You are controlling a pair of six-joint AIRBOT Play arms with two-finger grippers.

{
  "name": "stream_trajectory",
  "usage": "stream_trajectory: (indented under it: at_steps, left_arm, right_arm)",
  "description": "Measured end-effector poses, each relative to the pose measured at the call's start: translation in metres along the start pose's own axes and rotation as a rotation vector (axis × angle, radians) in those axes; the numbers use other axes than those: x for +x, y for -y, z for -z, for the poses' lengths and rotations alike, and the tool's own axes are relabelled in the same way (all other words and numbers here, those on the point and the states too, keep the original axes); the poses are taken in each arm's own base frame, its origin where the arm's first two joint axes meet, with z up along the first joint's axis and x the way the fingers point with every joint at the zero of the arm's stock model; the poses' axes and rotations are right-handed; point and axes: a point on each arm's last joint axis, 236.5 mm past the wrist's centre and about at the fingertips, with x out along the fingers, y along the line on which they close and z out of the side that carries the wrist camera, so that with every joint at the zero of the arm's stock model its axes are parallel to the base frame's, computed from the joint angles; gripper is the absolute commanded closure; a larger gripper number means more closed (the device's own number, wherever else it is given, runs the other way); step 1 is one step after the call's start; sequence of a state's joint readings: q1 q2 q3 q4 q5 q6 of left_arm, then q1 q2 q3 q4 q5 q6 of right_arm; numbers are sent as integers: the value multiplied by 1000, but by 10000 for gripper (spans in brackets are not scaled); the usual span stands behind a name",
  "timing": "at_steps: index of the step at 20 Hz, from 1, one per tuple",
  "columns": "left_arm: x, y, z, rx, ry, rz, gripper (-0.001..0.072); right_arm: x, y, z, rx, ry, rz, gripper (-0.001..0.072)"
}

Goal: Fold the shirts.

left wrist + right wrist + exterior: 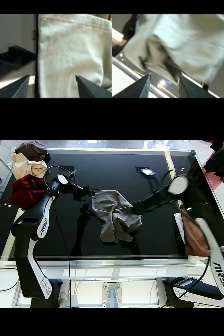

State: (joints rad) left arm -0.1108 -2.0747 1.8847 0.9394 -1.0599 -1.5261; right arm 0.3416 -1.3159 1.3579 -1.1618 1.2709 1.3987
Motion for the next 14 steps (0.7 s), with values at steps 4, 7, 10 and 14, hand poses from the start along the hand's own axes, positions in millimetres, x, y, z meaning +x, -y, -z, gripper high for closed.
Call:
stream_trajectory:
  at_steps: [4, 7, 10, 14]
  left_arm:
    - [8, 3, 0, 3, 5, 28, 62]
    - [11, 4, 0, 20, 6, 37, 66]
    - [16, 3, 1, 36, 1, 40, 70]
    - [25, 5, 6, 45, -8, 47, 173]
  right_arm:
    - [74, -33, 16, -80, -91, -36, 341]
    - [119, -45, 31, -86, -161, -62, 341]
    - [143, -53, 38, -62, -187, -95, 342]
    - [155, -59, 31, -39, -153, -113, 685]
